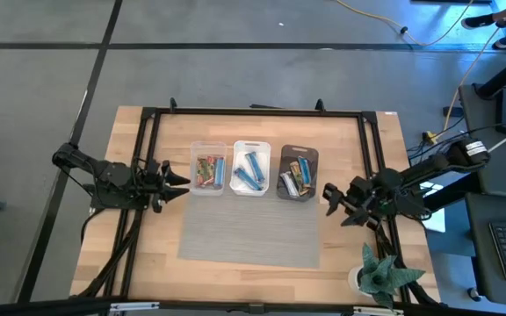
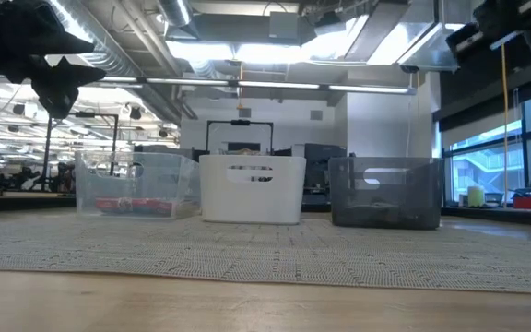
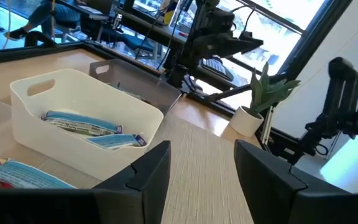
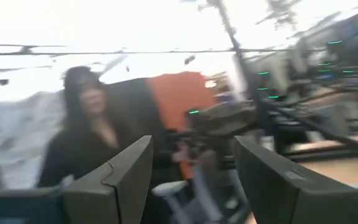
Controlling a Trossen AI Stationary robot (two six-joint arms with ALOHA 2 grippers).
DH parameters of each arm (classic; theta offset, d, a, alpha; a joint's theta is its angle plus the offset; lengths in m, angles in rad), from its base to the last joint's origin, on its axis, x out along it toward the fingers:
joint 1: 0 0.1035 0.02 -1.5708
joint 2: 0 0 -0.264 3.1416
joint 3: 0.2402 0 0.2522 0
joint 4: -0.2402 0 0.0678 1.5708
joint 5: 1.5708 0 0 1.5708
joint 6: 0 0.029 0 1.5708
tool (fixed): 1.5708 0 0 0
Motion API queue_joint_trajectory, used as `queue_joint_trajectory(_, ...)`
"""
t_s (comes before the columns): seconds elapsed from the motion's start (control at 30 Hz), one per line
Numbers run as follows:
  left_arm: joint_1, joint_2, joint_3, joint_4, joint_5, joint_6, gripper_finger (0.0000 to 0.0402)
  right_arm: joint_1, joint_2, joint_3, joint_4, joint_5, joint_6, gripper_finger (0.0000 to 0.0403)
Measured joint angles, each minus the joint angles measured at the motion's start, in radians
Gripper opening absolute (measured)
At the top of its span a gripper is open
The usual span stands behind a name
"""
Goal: Pick and place Granola Bars by type
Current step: Return to Home Position
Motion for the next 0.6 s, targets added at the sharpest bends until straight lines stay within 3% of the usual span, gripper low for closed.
queue_joint_trajectory(0.2,0.0,0.0,0.0,0.0,0.02,-0.006,0.0172,0.009,-0.188,0.0,-0.351,0.286,-0.027,0.0226)
queue_joint_trajectory(0.4,0.0,0.0,0.0,0.0,0.06,-0.023,0.0171,0.028,-0.373,0.0,-0.455,0.356,-0.183,0.0226)
queue_joint_trajectory(0.6,0.0,0.0,0.0,0.0,0.061,-0.023,0.0171,0.028,-0.571,0.001,-0.721,0.478,-0.216,0.0226)
